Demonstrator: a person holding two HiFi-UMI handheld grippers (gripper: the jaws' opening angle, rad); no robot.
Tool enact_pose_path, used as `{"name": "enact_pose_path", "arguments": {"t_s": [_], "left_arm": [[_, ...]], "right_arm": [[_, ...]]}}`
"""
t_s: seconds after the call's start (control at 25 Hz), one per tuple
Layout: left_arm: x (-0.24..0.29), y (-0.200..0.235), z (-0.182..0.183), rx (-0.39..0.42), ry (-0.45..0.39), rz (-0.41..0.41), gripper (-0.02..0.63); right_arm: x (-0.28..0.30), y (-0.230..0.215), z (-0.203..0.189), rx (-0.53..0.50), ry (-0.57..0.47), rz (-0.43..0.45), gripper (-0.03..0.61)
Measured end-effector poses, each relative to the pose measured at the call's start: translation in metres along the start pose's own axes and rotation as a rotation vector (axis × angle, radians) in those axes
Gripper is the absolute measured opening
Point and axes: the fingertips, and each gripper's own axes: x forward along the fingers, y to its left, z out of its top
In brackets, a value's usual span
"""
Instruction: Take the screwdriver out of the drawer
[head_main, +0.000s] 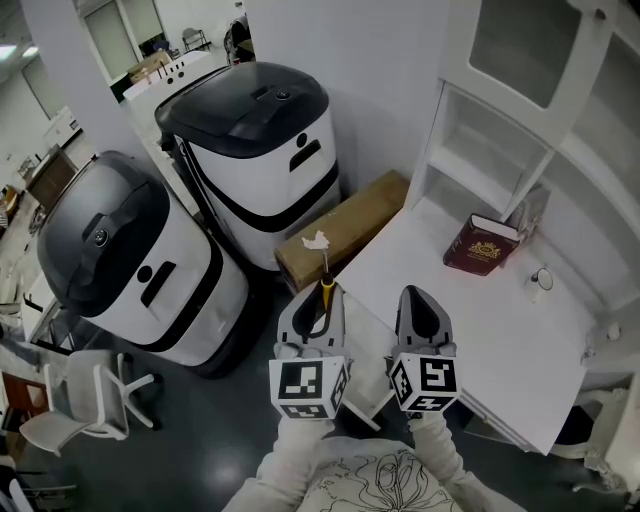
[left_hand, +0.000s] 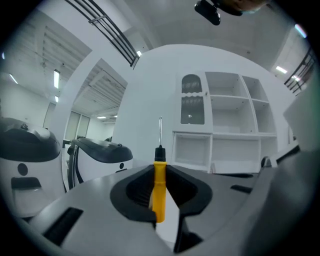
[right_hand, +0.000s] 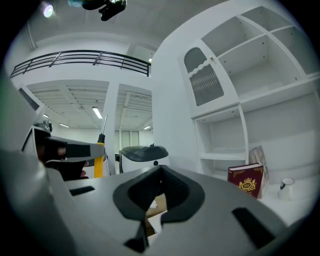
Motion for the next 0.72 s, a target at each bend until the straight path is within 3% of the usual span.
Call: {"name": "enact_pose_path", "arguments": {"t_s": [0.2,0.72], "left_arm": [[-0.0059,-0.0037,0.0058,0.021,-0.03,0.017,0.067],[-0.0087,-0.0008,0.002,0.029,-0.012,0.023,0.067]], "right_arm": [[-0.0023,0.0008,0.0031,-0.002,-0.002,0.007,0.003],[-0.0015,0.0018,0.0052,-0.002,-0.006,0.014,0.003]]}}
